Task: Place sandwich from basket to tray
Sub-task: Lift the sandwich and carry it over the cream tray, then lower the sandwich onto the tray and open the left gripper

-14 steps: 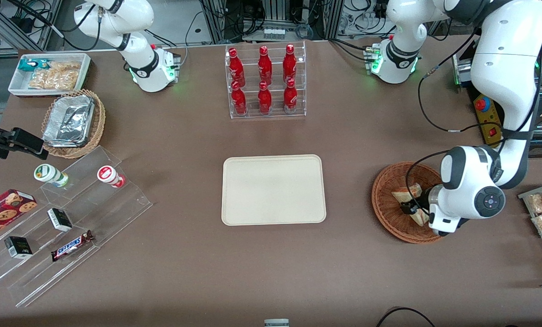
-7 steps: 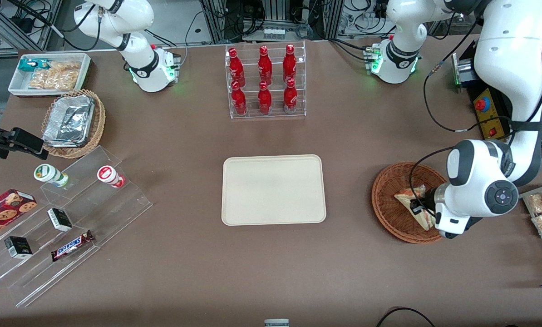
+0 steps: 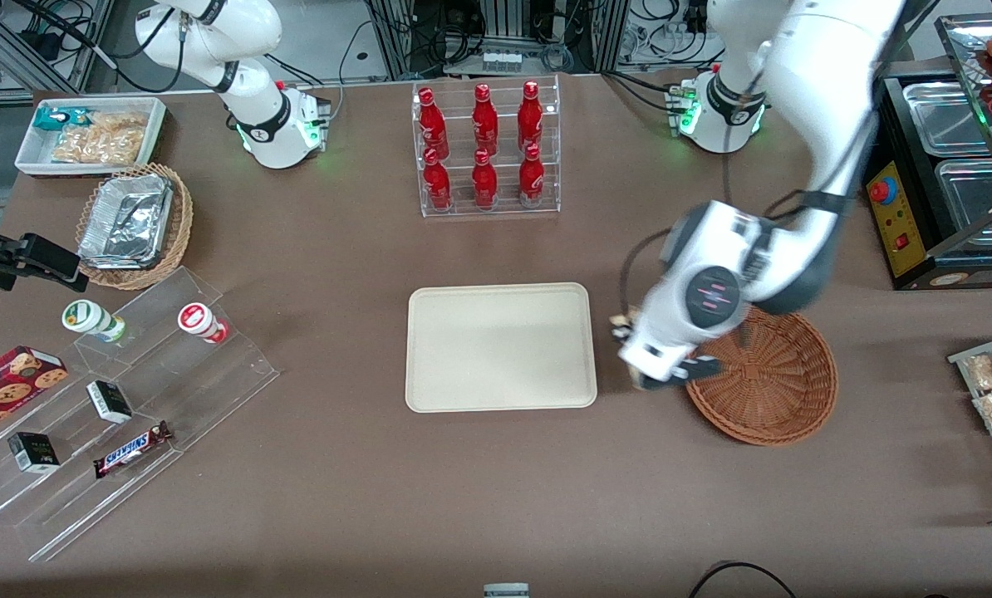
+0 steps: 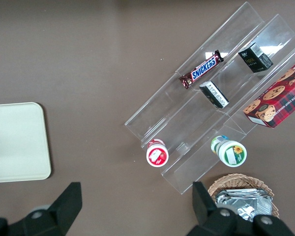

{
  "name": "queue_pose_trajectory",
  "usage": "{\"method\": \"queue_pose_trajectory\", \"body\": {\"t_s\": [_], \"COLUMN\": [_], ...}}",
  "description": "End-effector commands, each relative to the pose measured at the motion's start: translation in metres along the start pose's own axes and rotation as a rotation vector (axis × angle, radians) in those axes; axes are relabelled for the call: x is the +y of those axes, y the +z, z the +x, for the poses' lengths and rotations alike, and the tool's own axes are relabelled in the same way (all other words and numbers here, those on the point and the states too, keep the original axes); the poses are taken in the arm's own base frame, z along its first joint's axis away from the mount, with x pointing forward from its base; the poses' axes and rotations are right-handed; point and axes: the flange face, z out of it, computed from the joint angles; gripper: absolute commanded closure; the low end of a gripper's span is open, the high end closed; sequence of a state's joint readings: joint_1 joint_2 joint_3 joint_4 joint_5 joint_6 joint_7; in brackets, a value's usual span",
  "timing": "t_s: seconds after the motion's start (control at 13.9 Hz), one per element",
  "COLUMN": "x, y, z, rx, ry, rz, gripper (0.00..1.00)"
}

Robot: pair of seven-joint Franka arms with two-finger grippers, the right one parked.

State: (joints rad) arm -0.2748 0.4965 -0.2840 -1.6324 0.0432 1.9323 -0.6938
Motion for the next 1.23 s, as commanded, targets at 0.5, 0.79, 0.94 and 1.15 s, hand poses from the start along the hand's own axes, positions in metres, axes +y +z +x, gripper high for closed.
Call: {"method": "queue_pose_trajectory", "body": {"t_s": [0.5,0.79,0.94,1.15], "x": [0.16,0.178,0.181,0.165], "y": [0.071,0.088,0.086,0.066], "z": [-0.022,-0.025,-0.028,-0.013], "rx": [0.035,0.063,0.083,0.145], "ry": [0.006,0.0,-0.003,-0.027], "rz": [-0.078,-0.053,-0.039,-0.003], "gripper": [0.85,0.71,0.27,0.0]}}
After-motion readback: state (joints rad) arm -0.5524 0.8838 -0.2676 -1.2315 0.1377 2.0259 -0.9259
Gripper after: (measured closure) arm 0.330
